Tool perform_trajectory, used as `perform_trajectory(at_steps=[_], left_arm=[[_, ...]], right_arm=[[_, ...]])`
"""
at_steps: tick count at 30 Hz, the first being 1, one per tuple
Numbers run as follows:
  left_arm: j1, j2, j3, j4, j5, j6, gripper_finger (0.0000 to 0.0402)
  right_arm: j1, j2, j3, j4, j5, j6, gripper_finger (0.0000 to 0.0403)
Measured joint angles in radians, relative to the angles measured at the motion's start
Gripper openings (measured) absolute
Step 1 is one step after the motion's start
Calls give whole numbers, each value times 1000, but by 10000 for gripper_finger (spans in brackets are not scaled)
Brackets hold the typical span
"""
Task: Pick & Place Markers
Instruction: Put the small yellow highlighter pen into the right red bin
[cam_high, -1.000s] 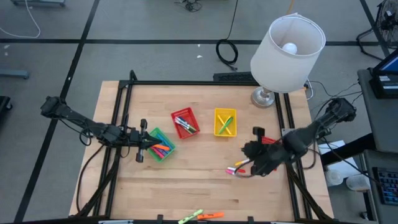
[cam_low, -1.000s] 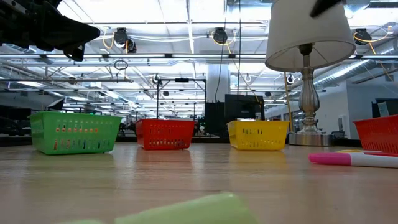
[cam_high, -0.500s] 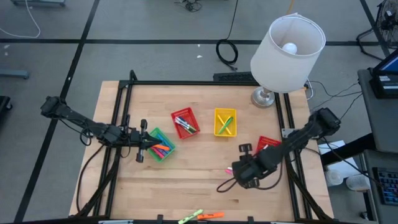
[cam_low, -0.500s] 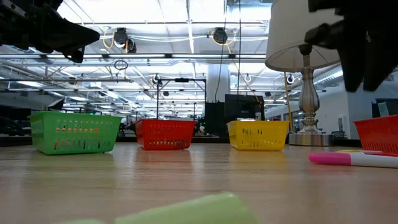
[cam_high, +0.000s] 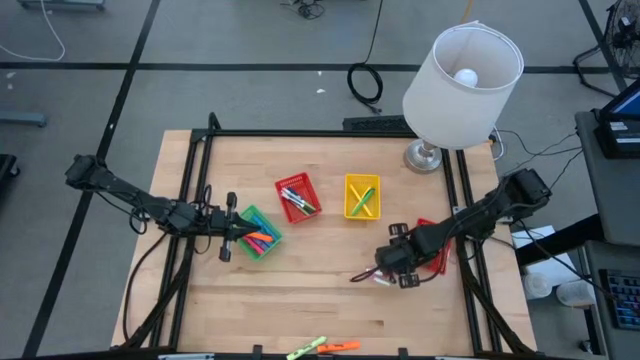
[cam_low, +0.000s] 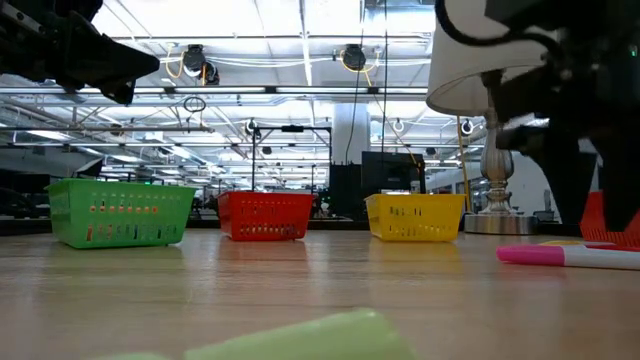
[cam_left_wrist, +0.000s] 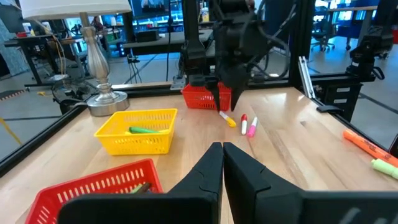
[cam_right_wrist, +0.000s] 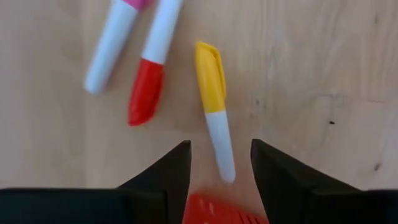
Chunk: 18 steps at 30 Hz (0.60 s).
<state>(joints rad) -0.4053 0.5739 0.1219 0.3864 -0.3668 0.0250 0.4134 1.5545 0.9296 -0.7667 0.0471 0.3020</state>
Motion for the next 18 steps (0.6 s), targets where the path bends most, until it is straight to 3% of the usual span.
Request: perform_trajectory(at_steps=[8,18], left_arm=[[0,0,0,0,0,0,21],[0,0,0,0,-1,0,21]], right_arm=[[-15,-17,-134,216,-27,9,142],[-15,-17,-162,264,-24,-3,117]])
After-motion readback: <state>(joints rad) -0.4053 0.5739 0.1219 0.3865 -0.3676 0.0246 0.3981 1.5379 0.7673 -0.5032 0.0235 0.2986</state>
